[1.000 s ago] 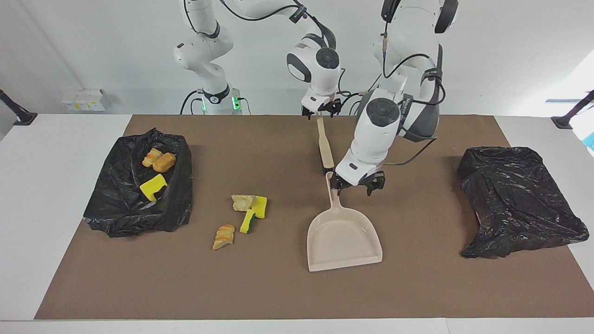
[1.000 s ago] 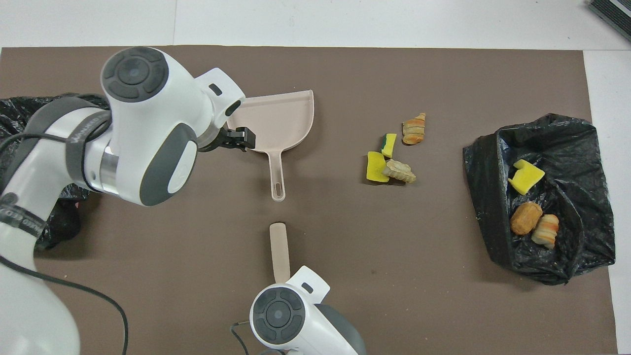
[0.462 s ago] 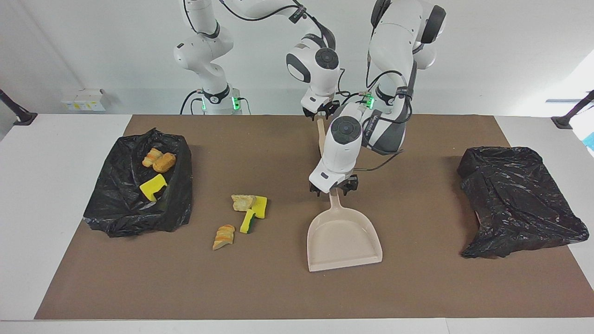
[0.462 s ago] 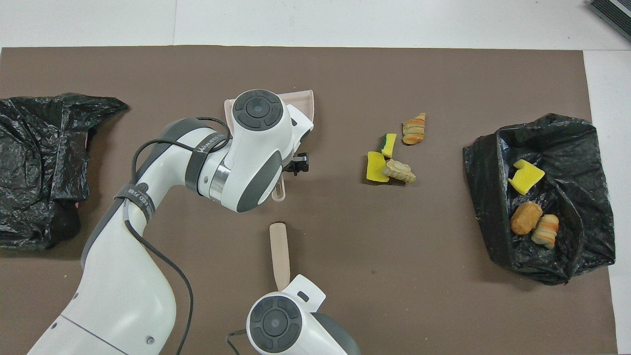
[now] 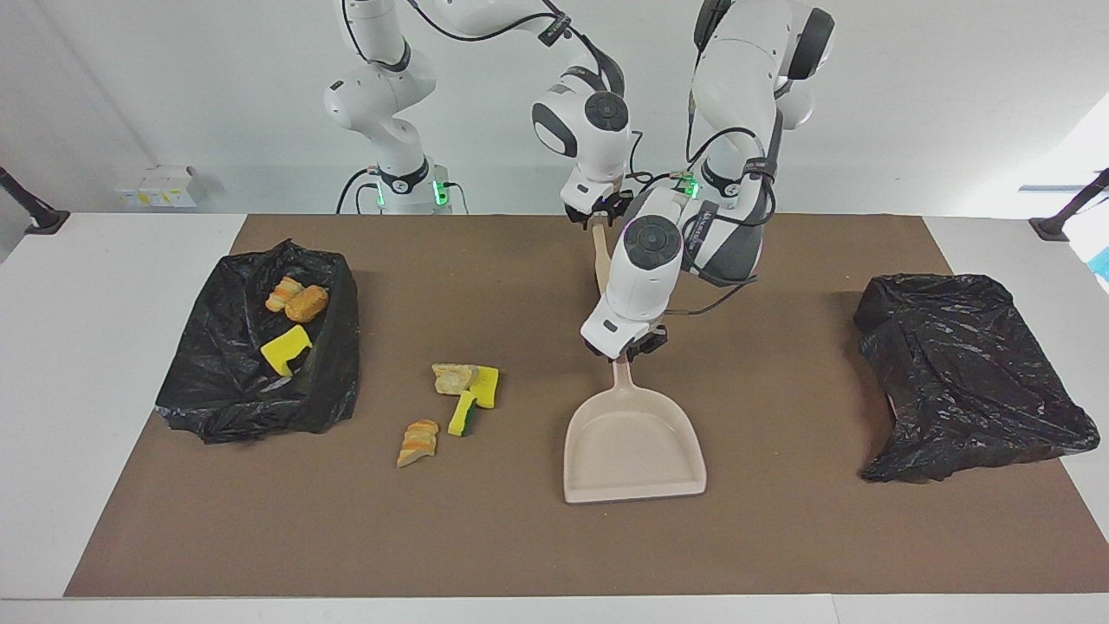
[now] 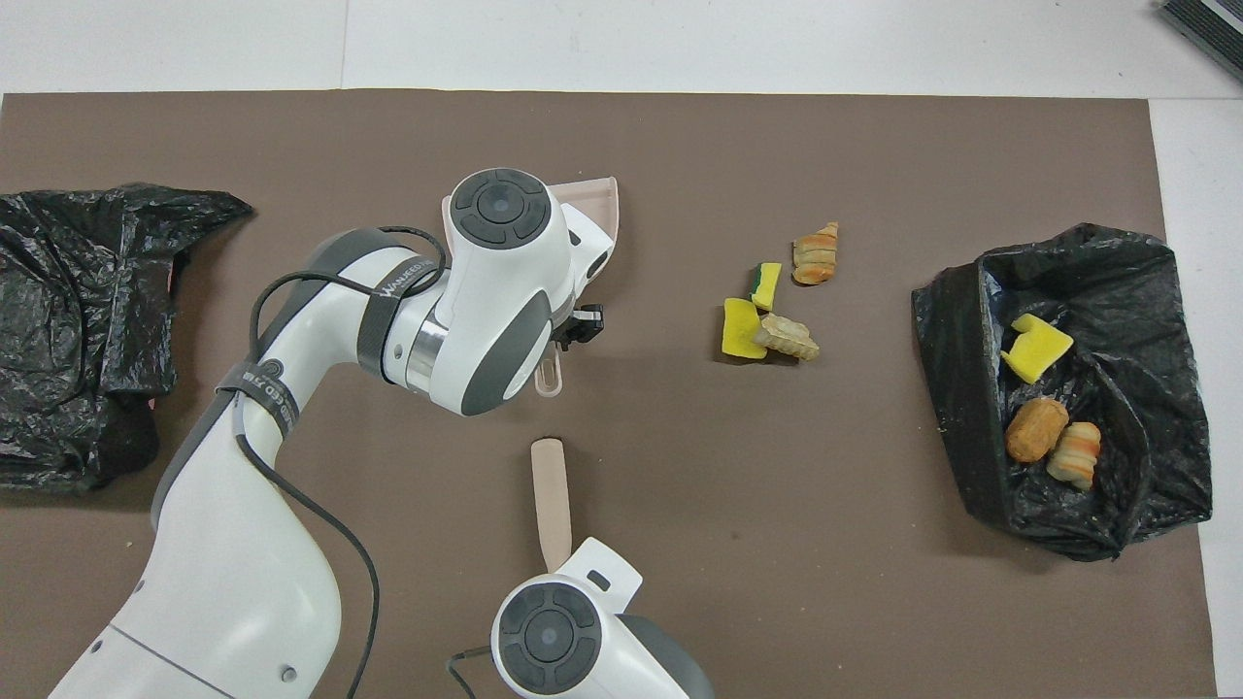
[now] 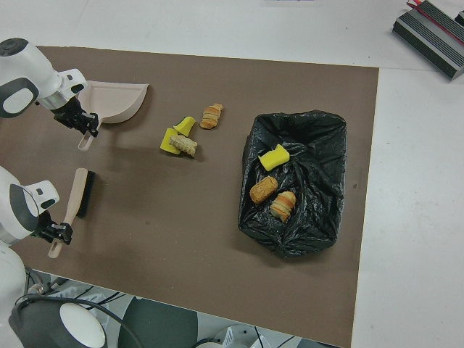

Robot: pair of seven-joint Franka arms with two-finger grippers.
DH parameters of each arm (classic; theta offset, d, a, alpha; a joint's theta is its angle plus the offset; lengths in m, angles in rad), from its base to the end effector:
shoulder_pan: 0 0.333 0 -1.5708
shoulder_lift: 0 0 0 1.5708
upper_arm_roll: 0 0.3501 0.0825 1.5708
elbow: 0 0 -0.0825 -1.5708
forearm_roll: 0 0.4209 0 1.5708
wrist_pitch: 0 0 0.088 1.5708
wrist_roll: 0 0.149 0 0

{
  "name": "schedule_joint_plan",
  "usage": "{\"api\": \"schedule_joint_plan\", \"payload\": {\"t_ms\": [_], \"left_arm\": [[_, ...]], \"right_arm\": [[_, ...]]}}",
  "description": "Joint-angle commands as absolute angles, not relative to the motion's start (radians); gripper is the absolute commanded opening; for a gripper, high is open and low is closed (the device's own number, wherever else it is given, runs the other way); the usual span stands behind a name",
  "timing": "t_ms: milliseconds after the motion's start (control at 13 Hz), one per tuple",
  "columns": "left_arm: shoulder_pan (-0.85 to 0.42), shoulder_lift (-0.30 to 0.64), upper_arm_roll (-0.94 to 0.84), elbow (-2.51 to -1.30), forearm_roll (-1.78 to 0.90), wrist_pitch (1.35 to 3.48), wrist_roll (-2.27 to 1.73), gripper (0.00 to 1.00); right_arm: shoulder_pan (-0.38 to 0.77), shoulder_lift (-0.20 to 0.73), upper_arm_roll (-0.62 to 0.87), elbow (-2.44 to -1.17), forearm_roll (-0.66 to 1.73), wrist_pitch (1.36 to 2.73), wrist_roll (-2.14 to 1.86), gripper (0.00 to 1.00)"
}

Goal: Sweep and dump trash in bin

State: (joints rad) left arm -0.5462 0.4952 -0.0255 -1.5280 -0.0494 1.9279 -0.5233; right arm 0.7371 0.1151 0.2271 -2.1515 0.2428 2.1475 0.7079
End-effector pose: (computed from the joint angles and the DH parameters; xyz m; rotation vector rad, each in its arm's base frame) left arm 0.6098 -0.3960 0.3356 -3.1362 0.0415 0.1747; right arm 0.3095 0.4782 0.3103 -3.0529 -0.1703 0.3732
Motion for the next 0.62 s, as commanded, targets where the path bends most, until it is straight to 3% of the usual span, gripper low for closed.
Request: {"api": "schedule_joint_plan", "payload": {"t_ms": [0, 308, 538], "left_arm": [[-0.554, 0.462, -0.014, -1.559, -0.055, 1.914, -0.526, 0.0], [-0.516, 0.425, -0.005, -1.548, -0.045, 1.916, -0.458, 0.0], [-0.482, 0.394, -0.003, -1.548, -0.035, 1.89, -0.329, 0.0]], "right_arm": [[0.724, 0.097, 0.232, -2.175, 0.272, 2.181, 0.66, 0.0], [0.701, 0.101, 0.224, -2.131, 0.267, 2.169, 0.675, 0.0], [0.632, 0.011, 0.222, -2.132, 0.265, 2.065, 0.689, 0.0]]}}
